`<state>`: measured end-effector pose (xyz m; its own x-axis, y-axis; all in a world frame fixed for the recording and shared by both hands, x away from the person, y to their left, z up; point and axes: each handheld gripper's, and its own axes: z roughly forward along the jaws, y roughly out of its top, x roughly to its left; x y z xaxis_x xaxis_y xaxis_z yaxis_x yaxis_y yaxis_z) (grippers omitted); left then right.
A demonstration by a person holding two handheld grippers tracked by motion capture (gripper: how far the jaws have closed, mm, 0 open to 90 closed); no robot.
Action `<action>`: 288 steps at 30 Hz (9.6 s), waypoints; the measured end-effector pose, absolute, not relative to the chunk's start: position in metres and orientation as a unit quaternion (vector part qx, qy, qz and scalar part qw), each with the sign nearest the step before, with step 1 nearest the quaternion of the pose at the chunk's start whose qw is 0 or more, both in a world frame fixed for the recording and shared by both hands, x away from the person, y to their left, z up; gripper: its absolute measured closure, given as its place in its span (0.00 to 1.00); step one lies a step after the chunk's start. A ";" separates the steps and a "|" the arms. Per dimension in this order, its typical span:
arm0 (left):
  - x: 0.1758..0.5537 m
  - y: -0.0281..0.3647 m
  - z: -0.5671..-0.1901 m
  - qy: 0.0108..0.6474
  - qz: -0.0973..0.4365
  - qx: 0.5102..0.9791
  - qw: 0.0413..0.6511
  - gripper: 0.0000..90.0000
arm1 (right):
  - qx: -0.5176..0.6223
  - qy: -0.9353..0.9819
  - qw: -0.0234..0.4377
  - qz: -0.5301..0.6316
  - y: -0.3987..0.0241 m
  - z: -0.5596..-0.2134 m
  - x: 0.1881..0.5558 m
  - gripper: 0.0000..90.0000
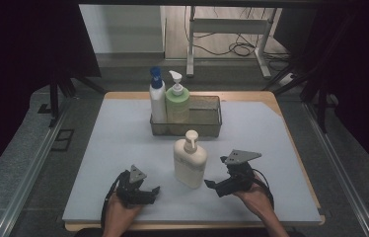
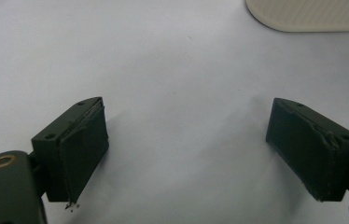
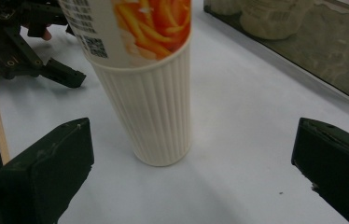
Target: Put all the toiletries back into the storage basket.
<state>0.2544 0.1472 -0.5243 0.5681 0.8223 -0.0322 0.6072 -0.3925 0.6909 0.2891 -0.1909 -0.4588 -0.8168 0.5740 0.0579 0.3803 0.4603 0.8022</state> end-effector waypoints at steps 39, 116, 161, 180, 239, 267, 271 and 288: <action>0.254 0.147 -0.524 0.437 0.160 0.818 0.337 0.14 | 0.256 0.850 0.138 0.439 -0.122 -0.433 0.303 0.28; 0.255 0.147 -0.524 0.436 0.159 0.819 0.337 0.14 | 0.337 0.805 0.214 0.440 -0.162 -0.340 0.384 0.44; 0.255 0.148 -0.524 0.435 0.159 0.821 0.335 0.14 | 0.401 0.765 0.257 0.432 -0.137 -0.352 0.478 0.44; 0.255 0.148 -0.524 0.434 0.158 0.821 0.334 0.13 | 0.411 0.760 0.266 0.427 -0.129 -0.375 0.502 0.44; 0.255 0.148 -0.524 0.434 0.158 0.822 0.332 0.14 | 0.437 0.782 0.207 0.392 -0.147 -0.425 0.492 0.41; 0.254 0.148 -0.524 0.434 0.159 0.822 0.333 0.14 | 0.408 0.807 0.167 0.393 -0.181 -0.429 0.466 0.21; 0.255 0.148 -0.524 0.434 0.159 0.821 0.334 0.14 | 0.411 0.804 0.162 0.398 -0.191 -0.428 0.459 0.30; 0.254 0.148 -0.524 0.434 0.159 0.821 0.335 0.14 | 0.428 0.799 0.157 0.391 -0.228 -0.429 0.454 0.87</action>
<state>0.2544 0.1476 -0.5241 0.5722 0.8196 -0.0290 0.6065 -0.3991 0.6877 0.4535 -0.2280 -0.4289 -0.5841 0.8073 0.0838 0.5615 0.3274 0.7599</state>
